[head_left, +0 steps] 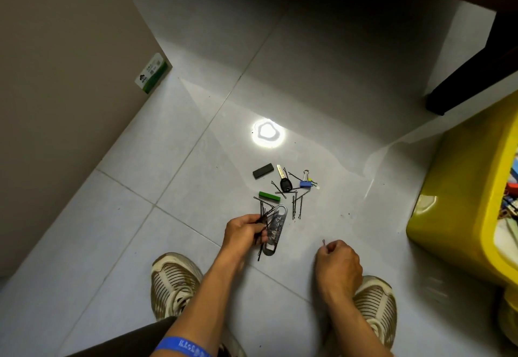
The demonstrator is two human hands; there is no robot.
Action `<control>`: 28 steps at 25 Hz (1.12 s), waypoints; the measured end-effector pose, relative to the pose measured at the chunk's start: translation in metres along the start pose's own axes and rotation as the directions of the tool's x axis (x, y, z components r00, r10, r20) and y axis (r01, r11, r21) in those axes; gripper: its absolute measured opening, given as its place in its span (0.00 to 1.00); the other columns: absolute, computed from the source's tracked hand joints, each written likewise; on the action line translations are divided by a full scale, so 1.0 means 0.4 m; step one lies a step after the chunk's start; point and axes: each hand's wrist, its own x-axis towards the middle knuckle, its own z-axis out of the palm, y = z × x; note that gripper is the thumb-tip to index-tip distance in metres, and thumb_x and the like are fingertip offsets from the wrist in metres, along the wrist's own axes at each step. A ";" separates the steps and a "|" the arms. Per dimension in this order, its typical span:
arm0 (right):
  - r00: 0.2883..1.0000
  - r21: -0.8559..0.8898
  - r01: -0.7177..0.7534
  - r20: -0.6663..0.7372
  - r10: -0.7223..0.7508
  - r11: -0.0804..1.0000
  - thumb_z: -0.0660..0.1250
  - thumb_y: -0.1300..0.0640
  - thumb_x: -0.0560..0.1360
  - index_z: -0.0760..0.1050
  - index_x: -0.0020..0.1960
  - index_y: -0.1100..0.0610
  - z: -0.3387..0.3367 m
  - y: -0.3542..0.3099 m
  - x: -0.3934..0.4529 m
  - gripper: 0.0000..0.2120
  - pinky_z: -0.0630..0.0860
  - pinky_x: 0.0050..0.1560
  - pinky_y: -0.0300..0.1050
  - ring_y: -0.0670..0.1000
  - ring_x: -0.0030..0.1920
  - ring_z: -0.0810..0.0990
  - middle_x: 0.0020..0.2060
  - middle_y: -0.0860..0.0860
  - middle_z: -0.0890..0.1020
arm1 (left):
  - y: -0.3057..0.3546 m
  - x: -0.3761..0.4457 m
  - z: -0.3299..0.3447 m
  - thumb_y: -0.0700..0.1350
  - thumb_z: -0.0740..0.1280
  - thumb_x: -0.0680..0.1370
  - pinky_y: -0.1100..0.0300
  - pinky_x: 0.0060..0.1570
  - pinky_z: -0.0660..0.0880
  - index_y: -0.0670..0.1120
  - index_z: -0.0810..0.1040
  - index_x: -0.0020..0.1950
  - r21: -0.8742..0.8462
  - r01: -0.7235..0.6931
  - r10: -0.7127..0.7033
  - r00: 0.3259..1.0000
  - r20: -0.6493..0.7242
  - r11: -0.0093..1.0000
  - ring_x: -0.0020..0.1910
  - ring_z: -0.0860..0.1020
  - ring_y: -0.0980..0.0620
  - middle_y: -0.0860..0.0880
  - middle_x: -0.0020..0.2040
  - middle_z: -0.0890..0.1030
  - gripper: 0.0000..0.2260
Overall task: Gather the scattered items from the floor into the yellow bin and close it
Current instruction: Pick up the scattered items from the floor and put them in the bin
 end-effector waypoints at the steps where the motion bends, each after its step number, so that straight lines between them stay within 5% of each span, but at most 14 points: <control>1: 1.000 -0.035 0.018 -0.001 -0.018 0.999 0.63 0.54 0.76 0.78 0.42 0.56 0.001 0.000 -0.004 0.09 0.73 0.37 0.44 0.55 0.37 0.78 0.38 0.53 0.81 | 0.000 -0.001 0.002 0.28 0.60 0.74 0.62 0.27 0.73 0.35 0.80 0.47 -0.025 0.017 -0.017 1.000 0.006 1.000 0.29 0.74 0.51 0.43 0.35 0.78 0.10; 4: 0.998 -0.084 0.032 0.054 -0.027 0.996 0.64 0.53 0.72 0.76 0.36 0.56 -0.014 -0.015 0.012 0.10 0.70 0.34 0.42 0.53 0.31 0.76 0.31 0.51 0.79 | 0.004 -0.020 0.011 0.31 0.55 0.70 0.63 0.23 0.65 0.38 0.77 0.40 -0.069 0.079 -0.076 0.996 0.036 0.995 0.26 0.70 0.51 0.43 0.32 0.74 0.11; 8: 0.966 0.330 -0.047 0.256 -0.041 0.943 0.72 0.53 0.66 0.78 0.29 0.56 -0.035 -0.078 -0.008 0.10 0.75 0.34 0.43 0.49 0.29 0.78 0.26 0.47 0.80 | 0.006 -0.058 0.035 0.40 0.56 0.76 0.62 0.26 0.66 0.38 0.77 0.44 -0.159 0.136 -0.117 0.986 0.122 0.978 0.26 0.72 0.49 0.44 0.32 0.77 0.11; 12: 0.848 0.541 0.020 0.436 -0.300 0.841 0.72 0.56 0.68 0.80 0.32 0.54 -0.041 -0.161 -0.083 0.07 0.80 0.36 0.48 0.52 0.32 0.83 0.29 0.51 0.84 | -0.013 -0.081 0.040 0.47 0.61 0.81 0.60 0.28 0.72 0.40 0.83 0.43 -0.102 0.084 -0.073 0.991 0.111 0.991 0.29 0.78 0.48 0.41 0.37 0.83 0.15; 16: 0.923 0.482 0.033 0.322 -0.212 0.876 0.71 0.54 0.73 0.81 0.37 0.52 -0.047 -0.153 -0.053 0.06 0.82 0.43 0.50 0.52 0.36 0.83 0.33 0.49 0.84 | -0.013 -0.080 0.019 0.36 0.58 0.80 0.61 0.24 0.71 0.35 0.80 0.47 -0.112 -0.005 0.006 1.000 0.010 0.994 0.27 0.74 0.51 0.44 0.32 0.79 0.11; 19: 0.968 0.201 0.042 0.234 -0.090 0.979 0.69 0.47 0.73 0.78 0.39 0.51 -0.021 -0.155 -0.038 0.09 0.79 0.43 0.46 0.51 0.38 0.80 0.37 0.48 0.83 | -0.010 -0.066 0.001 0.36 0.58 0.80 0.63 0.24 0.67 0.39 0.79 0.45 -0.127 -0.004 -0.006 0.997 -0.079 0.992 0.27 0.72 0.53 0.47 0.30 0.77 0.11; 23: 0.981 -0.027 0.159 0.117 -0.155 0.987 0.68 0.35 0.70 0.75 0.52 0.56 0.062 -0.198 -0.090 0.25 0.73 0.44 0.47 0.56 0.49 0.79 0.49 0.53 0.79 | -0.013 -0.054 -0.023 0.43 0.58 0.79 0.64 0.21 0.61 0.43 0.75 0.37 -0.153 0.045 -0.069 0.985 -0.159 0.987 0.22 0.66 0.53 0.48 0.26 0.72 0.12; 28: 0.955 -0.081 0.293 -0.017 -0.295 0.953 0.73 0.42 0.70 0.72 0.61 0.60 0.124 -0.257 -0.112 0.29 0.75 0.48 0.51 0.59 0.55 0.75 0.56 0.58 0.75 | -0.010 -0.045 -0.049 0.59 0.58 0.81 0.62 0.23 0.59 0.47 0.71 0.34 -0.082 -0.011 -0.006 0.978 -0.211 0.997 0.22 0.64 0.52 0.48 0.26 0.69 0.22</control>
